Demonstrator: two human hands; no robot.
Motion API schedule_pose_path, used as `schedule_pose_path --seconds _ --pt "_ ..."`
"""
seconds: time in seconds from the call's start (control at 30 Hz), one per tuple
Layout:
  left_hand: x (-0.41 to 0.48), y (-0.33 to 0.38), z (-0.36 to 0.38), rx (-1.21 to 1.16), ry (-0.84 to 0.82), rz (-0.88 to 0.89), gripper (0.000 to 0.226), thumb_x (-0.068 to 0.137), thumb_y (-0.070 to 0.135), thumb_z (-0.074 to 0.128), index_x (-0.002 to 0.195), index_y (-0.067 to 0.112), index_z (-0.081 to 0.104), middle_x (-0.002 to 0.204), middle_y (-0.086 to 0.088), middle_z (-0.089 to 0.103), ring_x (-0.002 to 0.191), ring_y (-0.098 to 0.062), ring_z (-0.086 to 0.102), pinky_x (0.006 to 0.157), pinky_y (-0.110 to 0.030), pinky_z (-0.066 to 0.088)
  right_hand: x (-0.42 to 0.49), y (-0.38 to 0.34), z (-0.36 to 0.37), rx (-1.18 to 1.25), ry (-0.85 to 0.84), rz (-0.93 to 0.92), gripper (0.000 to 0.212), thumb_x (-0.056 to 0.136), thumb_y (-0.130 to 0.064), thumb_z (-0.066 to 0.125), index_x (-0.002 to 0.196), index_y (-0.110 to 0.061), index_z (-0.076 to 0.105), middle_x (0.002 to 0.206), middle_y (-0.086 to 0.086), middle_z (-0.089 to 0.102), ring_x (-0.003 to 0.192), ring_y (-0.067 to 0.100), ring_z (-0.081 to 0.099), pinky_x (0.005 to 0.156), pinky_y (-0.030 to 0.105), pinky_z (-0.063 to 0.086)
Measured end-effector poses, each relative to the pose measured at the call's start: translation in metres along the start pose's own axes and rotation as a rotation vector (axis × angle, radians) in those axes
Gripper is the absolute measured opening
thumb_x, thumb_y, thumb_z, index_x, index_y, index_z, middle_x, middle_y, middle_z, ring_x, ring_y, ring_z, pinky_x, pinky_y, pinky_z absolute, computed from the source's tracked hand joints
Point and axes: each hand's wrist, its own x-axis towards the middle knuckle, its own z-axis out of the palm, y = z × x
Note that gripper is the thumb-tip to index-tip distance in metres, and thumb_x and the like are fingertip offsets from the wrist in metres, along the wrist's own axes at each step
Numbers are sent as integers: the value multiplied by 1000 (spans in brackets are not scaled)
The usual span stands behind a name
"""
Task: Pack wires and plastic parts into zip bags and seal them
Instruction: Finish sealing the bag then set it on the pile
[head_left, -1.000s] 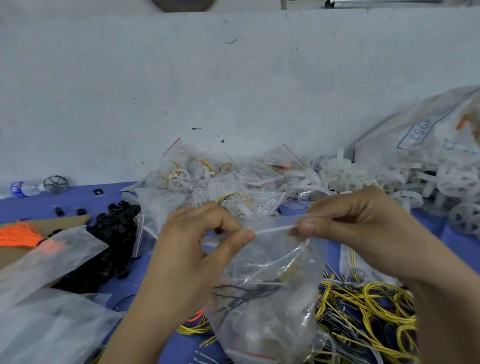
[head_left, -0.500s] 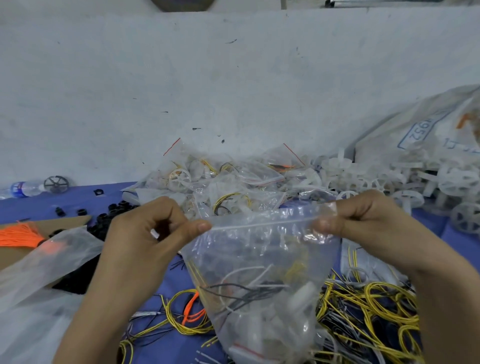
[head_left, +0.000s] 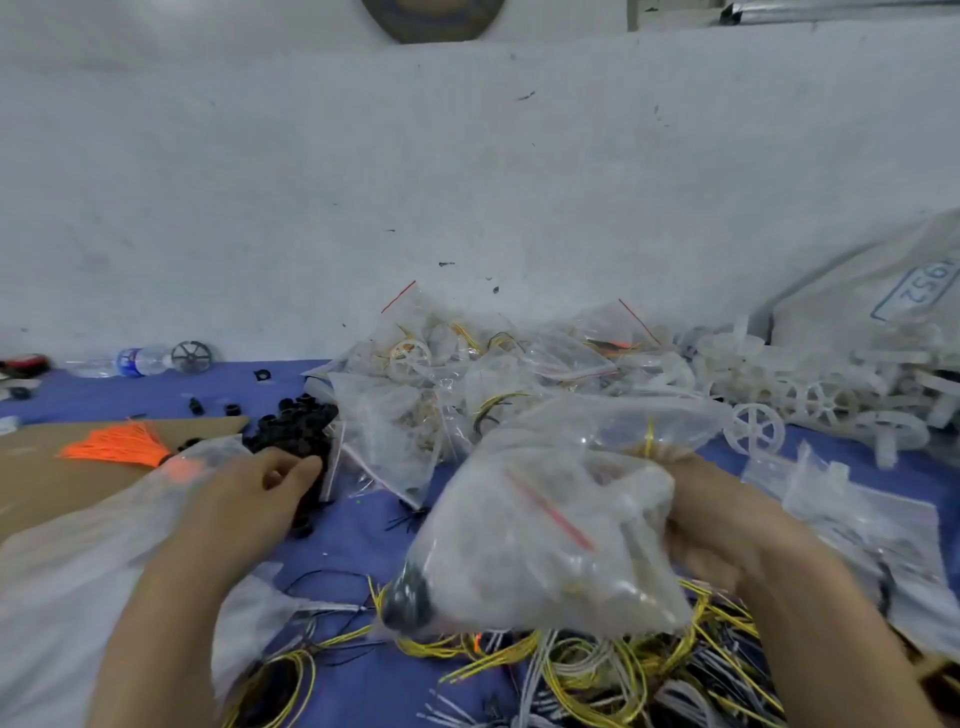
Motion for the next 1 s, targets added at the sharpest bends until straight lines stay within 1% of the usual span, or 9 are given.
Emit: schedule_pose_path --seconds 0.07,0.1,0.17,0.23,0.43,0.63,0.7,0.87,1.0 --pt "6 -36 0 102 -101 -162 20 91 28 61 94 9 66 103 -20 67 97 -34 60 75 -33 38 9 -2 5 404 110 -79 26 82 -15 59 106 -8 66 96 18 69 73 23 70 52 31 58" --pt "6 -50 2 151 -156 -244 31 89 30 64 110 7 64 116 -21 63 108 -34 56 82 -33 38 12 -2 6 531 130 -94 37 84 -19 60 119 -7 55 108 21 64 84 25 71 60 30 60" --pt "5 -71 8 234 -266 -359 63 88 33 66 141 11 42 139 -19 48 130 -34 40 98 -33 35 12 1 6 538 103 -69 69 71 -33 69 133 -23 40 117 22 56 107 29 63 80 34 57" --pt "5 -80 15 377 -382 -376 70 93 29 59 150 19 20 149 -18 32 138 -33 28 108 -32 31 10 2 8 446 56 -34 74 63 -37 72 129 -32 40 115 18 55 114 30 58 85 37 52" --pt "8 -88 22 679 -514 -368 65 97 5 34 152 26 7 159 -8 9 146 -34 -6 116 -38 19 8 0 3 400 -60 -25 50 81 -32 57 128 -17 53 121 14 65 111 28 63 93 42 52" --pt "6 -78 12 512 -426 -326 58 100 2 32 152 7 5 158 -12 13 141 -28 27 105 -26 29 5 -1 4 396 -79 -60 49 77 -25 59 122 -6 59 120 16 65 110 29 63 83 40 55" --pt "4 -75 3 407 -366 -286 62 98 -4 30 152 10 3 160 -8 7 141 -26 28 104 -25 29 4 -2 5 388 -83 -69 49 72 -25 64 118 -6 64 120 17 65 110 30 63 80 37 56" --pt "15 -59 6 297 -81 -118 56 94 -9 34 146 8 31 158 -9 16 143 -26 25 106 -26 23 4 -3 7 356 -105 -73 38 73 -26 62 106 -10 72 119 15 66 109 28 64 80 35 56" --pt "13 -64 60 170 -167 -55 59 91 -9 45 142 19 41 159 -9 14 144 -27 21 109 -29 23 4 -2 8 299 -106 -80 36 76 -28 59 106 -14 72 118 13 67 108 28 64 80 34 57"
